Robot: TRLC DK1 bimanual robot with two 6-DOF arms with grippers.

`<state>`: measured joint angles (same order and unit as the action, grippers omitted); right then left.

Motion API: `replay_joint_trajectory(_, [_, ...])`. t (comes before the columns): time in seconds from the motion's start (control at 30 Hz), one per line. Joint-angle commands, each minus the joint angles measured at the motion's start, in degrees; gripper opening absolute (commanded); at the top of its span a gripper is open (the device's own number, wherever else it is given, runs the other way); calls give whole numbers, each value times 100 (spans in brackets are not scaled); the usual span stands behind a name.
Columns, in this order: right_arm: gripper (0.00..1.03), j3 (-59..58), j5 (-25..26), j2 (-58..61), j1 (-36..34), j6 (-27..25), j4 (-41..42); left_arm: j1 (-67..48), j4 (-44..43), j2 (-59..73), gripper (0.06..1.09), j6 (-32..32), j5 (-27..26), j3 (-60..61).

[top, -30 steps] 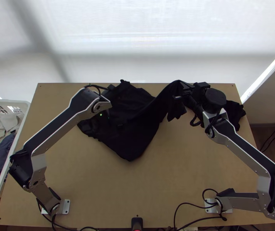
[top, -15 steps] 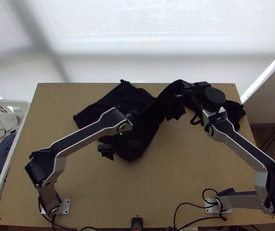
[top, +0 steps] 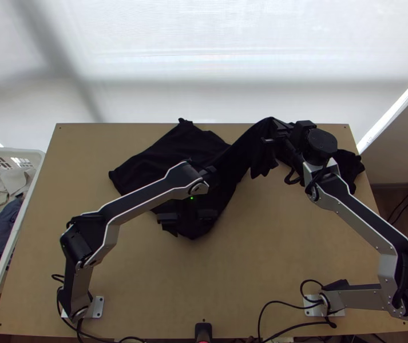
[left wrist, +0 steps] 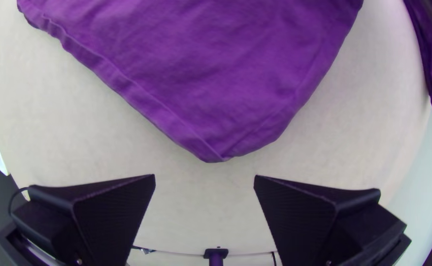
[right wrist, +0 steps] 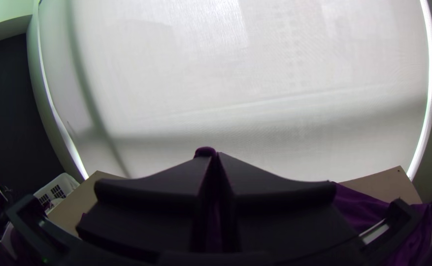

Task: Fold the t-shirt

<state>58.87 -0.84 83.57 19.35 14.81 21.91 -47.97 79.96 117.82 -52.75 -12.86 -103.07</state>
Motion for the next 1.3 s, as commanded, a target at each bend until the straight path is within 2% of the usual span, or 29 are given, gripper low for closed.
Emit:
replay_joint_trajectory(0.0, [3,2,58,-139,-63,136,164,-46,28,250,103,-113,12,-152])
replay_joint_trajectory(0.23, [3,-34,58,-201,-142,198,164,-257,46,470,102,-165,21,-275])
replay_joint_trajectory(0.37, [3,-42,49,-227,-195,207,164,-301,107,505,84,-192,161,-319])
replay_joint_trajectory(0.6, [3,-34,49,-280,-257,207,164,-415,142,628,81,-51,258,-434])
replay_joint_trajectory(0.7, [3,-34,49,-289,-274,233,164,-415,142,707,51,-69,715,-609])
replay_joint_trajectory(0.73, [3,-42,40,-297,-274,277,164,-415,142,751,45,-42,768,-671])
replay_joint_trajectory(0.93, [3,-95,5,-359,-283,286,164,-424,186,778,45,151,759,-697])
replay_joint_trajectory(1.03, [3,-104,-13,-368,-301,286,164,-451,248,778,56,221,759,-688])
replay_joint_trajectory(1.27, [3,-104,-30,-394,-309,286,164,-538,336,769,56,301,759,-592])
